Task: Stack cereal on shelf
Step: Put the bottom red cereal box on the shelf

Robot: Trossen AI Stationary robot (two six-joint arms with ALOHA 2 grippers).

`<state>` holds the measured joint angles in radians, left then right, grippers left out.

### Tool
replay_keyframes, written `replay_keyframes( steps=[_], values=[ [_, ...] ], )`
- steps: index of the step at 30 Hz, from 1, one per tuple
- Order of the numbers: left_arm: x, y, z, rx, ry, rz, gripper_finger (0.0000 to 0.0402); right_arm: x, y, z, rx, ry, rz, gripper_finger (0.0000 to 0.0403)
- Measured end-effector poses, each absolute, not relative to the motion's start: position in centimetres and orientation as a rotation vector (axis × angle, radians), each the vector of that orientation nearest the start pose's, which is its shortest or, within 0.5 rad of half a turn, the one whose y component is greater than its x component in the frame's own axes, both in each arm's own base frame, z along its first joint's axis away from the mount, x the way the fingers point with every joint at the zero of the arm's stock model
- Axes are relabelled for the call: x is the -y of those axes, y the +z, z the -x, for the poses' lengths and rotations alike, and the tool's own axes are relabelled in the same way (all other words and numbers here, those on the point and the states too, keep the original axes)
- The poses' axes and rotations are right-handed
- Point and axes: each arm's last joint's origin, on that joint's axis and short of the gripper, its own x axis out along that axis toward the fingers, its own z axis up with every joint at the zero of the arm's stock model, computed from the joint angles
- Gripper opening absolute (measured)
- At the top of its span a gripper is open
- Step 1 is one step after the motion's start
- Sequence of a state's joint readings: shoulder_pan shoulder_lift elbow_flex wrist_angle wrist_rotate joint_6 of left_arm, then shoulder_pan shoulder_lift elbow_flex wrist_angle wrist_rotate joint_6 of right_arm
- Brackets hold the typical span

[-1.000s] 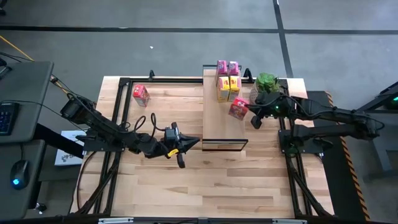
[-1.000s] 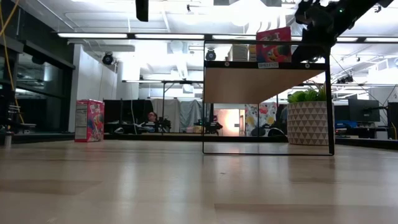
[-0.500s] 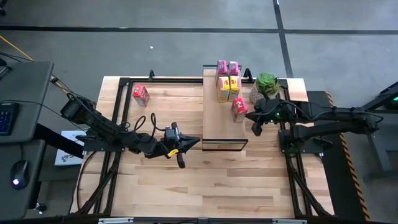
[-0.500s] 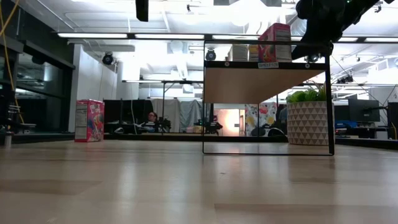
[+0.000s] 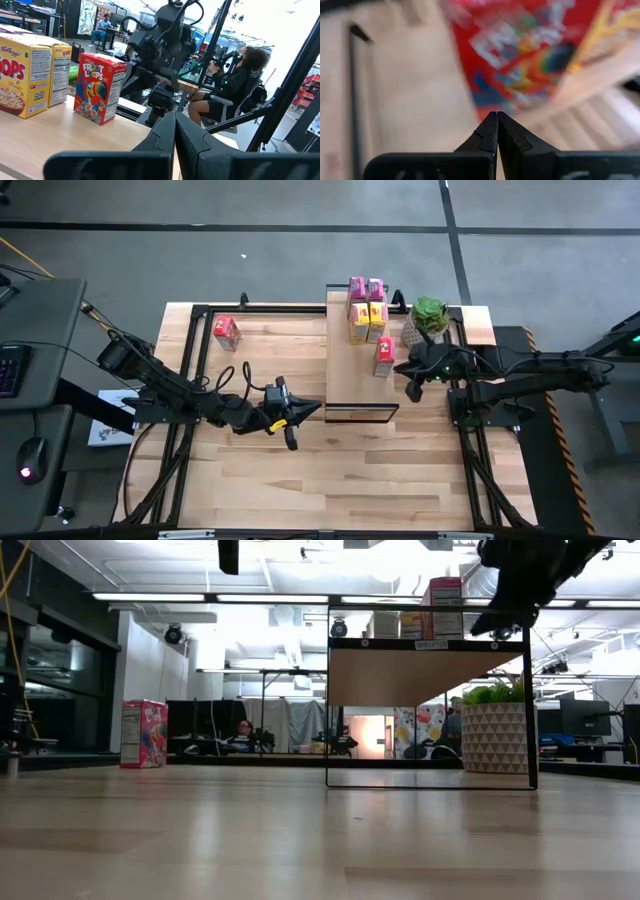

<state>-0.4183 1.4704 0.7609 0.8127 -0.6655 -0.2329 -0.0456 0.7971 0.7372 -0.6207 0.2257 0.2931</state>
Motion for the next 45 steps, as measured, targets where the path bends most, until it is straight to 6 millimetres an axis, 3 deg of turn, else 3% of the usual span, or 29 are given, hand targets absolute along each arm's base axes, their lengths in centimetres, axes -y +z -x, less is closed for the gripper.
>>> replay_keyframes(
  steps=[5, 13, 31, 45],
  values=[
    [10.9, 26.1, -28.9, 0.117, 0.236, 0.285, 0.0, 1.7, 27.3, -15.3, -0.681, -0.491, -0.132, 0.0],
    [10.9, 26.1, -28.9, 0.117, 0.236, 0.285, 0.0, 1.8, 28.0, -15.9, -0.601, -0.477, -0.088, 0.0],
    [10.9, 26.1, -28.9, 0.117, 0.236, 0.285, 0.0, 1.9, 26.9, -18.3, -0.636, -0.471, -0.048, 0.0],
    [10.9, 26.1, -28.9, 0.117, 0.236, 0.285, 0.0, 4.1, 27.0, -18.0, -0.642, -0.542, -0.053, 0.0]
  ],
)
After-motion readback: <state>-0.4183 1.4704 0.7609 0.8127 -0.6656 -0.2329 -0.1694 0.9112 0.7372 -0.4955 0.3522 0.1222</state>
